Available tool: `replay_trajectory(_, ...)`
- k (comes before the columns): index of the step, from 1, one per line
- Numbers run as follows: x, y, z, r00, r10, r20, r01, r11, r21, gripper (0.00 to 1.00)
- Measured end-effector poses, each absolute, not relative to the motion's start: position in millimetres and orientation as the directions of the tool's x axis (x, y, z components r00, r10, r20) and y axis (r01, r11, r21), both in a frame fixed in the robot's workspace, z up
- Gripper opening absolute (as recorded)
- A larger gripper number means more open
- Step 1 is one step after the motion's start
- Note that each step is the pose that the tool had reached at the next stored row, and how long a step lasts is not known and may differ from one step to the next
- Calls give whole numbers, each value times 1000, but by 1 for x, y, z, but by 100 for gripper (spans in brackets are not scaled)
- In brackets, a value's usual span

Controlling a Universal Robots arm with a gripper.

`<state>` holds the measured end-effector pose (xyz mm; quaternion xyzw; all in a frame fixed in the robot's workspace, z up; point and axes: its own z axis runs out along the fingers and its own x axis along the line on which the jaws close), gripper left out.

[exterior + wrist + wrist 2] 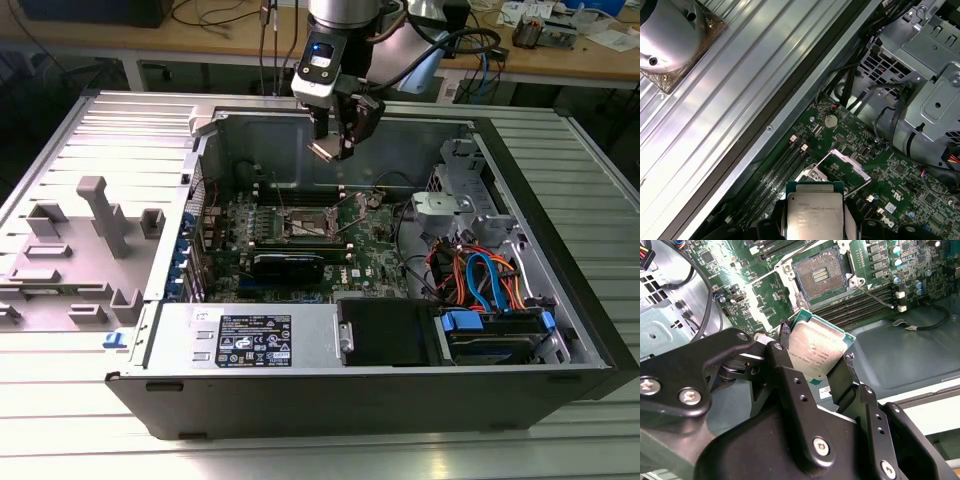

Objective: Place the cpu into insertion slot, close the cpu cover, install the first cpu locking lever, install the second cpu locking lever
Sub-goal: 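Place the cpu into insertion slot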

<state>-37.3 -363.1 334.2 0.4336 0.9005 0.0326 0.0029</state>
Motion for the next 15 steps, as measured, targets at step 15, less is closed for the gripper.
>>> replay_trajectory(15,-38,-366,327,-554,832,23,832,552,61,55)
